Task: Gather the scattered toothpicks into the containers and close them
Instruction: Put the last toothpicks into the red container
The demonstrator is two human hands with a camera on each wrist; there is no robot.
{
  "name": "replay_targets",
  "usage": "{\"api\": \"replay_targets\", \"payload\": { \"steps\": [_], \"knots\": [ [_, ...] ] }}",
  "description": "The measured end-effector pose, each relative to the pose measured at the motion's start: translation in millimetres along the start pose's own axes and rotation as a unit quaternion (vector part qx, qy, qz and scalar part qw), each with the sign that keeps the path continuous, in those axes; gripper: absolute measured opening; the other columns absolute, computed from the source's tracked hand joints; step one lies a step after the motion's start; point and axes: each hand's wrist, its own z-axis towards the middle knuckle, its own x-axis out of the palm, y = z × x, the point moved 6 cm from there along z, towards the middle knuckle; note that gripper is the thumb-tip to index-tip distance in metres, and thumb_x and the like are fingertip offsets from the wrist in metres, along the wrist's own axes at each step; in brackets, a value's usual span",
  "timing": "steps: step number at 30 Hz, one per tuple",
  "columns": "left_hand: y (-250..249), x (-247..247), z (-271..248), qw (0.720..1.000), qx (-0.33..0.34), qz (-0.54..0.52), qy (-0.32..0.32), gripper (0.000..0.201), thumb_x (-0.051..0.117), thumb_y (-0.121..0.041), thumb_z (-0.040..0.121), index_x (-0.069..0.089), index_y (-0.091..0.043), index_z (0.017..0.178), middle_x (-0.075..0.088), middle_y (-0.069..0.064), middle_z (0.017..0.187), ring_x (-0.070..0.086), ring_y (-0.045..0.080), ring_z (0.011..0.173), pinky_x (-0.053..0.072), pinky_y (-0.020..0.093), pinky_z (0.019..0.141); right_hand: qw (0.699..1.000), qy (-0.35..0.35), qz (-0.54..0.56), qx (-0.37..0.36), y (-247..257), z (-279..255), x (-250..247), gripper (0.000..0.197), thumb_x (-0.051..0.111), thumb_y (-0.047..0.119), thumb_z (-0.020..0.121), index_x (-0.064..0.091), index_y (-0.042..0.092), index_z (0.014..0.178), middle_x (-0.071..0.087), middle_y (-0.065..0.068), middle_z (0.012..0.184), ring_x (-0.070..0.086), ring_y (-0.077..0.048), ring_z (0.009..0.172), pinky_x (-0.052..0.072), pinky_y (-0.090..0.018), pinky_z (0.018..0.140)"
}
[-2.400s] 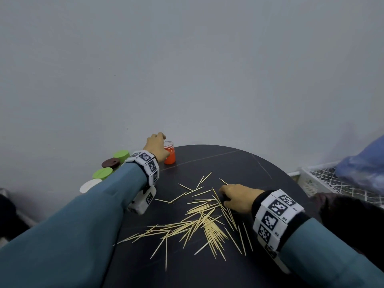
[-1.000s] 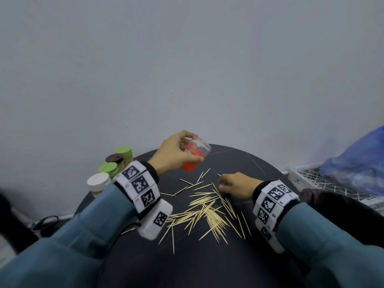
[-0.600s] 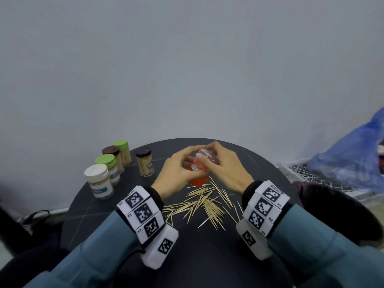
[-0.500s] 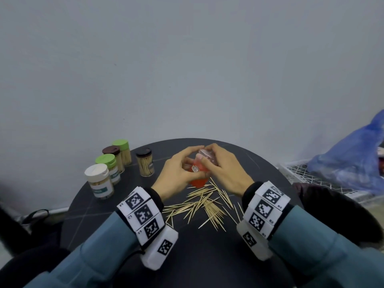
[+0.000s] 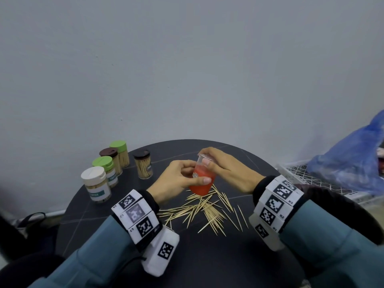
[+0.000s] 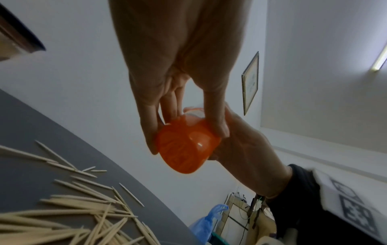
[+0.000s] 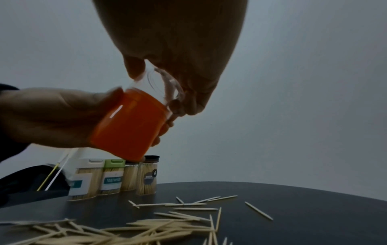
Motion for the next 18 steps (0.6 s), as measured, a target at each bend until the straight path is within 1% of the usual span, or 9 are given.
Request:
{"api": "replay_targets", "payload": {
  "steps": [2, 4, 7, 9, 10, 12, 13, 15, 18],
  "knots": [
    [0, 0, -1, 1.000, -0.012, -0.019, 0.015, 0.042, 0.074, -0.014, 0.074, 0.064, -0.011, 0.114, 0.073, 0.005, 0.103, 0.068, 0.014, 0.099, 0.053, 0.022, 0.081, 1.000, 0.010, 0.026, -0.011, 1, 0, -3, 0.047, 0.033, 0.044, 0.096, 0.041, 0.014, 0.132, 0.052, 0.004, 0.126, 0.051, -0.007, 0.110, 0.044, -0.024, 0.095],
    [-1, -1, -1, 1.000, -0.009, -0.022, 0.018, 0.039, 0.074, -0.013, 0.074, 0.065, -0.017, 0.111, 0.074, 0.001, 0.102, 0.068, 0.013, 0.099, 0.054, 0.021, 0.081, 0.998, 0.006, 0.053, -0.019, 4, -1, -8, 0.051, 0.032, 0.046, 0.089, 0.043, 0.016, 0.129, 0.052, 0.012, 0.117, 0.052, 0.003, 0.104, 0.043, -0.013, 0.087],
    [-5, -4, -3, 0.999, 0.016, -0.029, -0.002, 0.040, 0.077, -0.012, 0.071, 0.065, -0.023, 0.108, 0.074, -0.003, 0.098, 0.068, 0.007, 0.094, 0.053, 0.017, 0.078, 0.996, -0.038, 0.073, -0.038, 10, -1, -22, 0.045, 0.033, 0.043, 0.089, 0.047, 0.018, 0.123, 0.054, 0.015, 0.111, 0.051, 0.008, 0.101, 0.040, -0.007, 0.082],
    [-5, -7, -3, 0.999, 0.025, -0.032, -0.022, 0.051, 0.083, -0.018, 0.067, 0.064, -0.022, 0.114, 0.072, 0.000, 0.105, 0.068, 0.010, 0.098, 0.054, 0.021, 0.084, 0.994, -0.081, 0.067, -0.034, 8, -1, -34, 0.042, 0.034, 0.045, 0.090, 0.048, 0.020, 0.121, 0.055, 0.016, 0.109, 0.050, 0.009, 0.099, 0.038, -0.008, 0.083],
    [-4, -9, -3, 0.999, 0.025, -0.032, -0.029, 0.055, 0.083, -0.021, 0.066, 0.063, -0.021, 0.117, 0.071, 0.001, 0.107, 0.067, 0.011, 0.100, 0.054, 0.023, 0.085, 0.992, -0.106, 0.064, -0.022, 4, -1, -39, 0.041, 0.036, 0.047, 0.091, 0.048, 0.021, 0.121, 0.055, 0.015, 0.109, 0.050, 0.007, 0.098, 0.038, -0.011, 0.084],
    [-3, -12, -3, 0.998, 0.024, -0.042, -0.037, 0.055, 0.079, -0.021, 0.065, 0.062, -0.019, 0.117, 0.070, 0.002, 0.108, 0.067, 0.013, 0.099, 0.055, 0.023, 0.082, 0.989, -0.146, 0.033, 0.013, -7, -2, -48, 0.037, 0.042, 0.044, 0.095, 0.047, 0.019, 0.122, 0.055, 0.010, 0.111, 0.051, -0.001, 0.097, 0.037, -0.021, 0.083],
    [-2, -14, -3, 0.998, 0.023, -0.048, -0.040, 0.054, 0.077, -0.021, 0.064, 0.062, -0.019, 0.116, 0.070, 0.002, 0.108, 0.067, 0.012, 0.098, 0.055, 0.023, 0.082, 0.988, -0.148, 0.000, 0.041, -15, -3, -52, 0.037, 0.045, 0.041, 0.095, 0.047, 0.017, 0.124, 0.054, 0.007, 0.112, 0.052, -0.006, 0.097, 0.036, -0.023, 0.083],
    [-1, -17, -4, 0.998, 0.019, -0.046, -0.046, 0.054, 0.076, -0.022, 0.061, 0.062, -0.021, 0.113, 0.069, 0.000, 0.109, 0.066, 0.011, 0.101, 0.054, 0.026, 0.087, 0.985, -0.084, -0.090, 0.123, -37, -4, -51, 0.041, 0.052, 0.039, 0.092, 0.045, 0.014, 0.125, 0.054, 0.001, 0.113, 0.052, -0.015, 0.098, 0.038, -0.027, 0.083],
    [2, -22, -3, 0.998, 0.013, -0.032, -0.060, 0.058, 0.078, -0.024, 0.059, 0.061, -0.022, 0.114, 0.067, 0.000, 0.114, 0.063, 0.014, 0.109, 0.050, 0.034, 0.096, 0.941, 0.059, -0.234, 0.237, -76, -13, -42, 0.045, 0.060, 0.041, 0.086, 0.046, 0.016, 0.120, 0.057, -0.004, 0.115, 0.055, -0.021, 0.098, 0.043, -0.031, 0.084]
  ]
}}
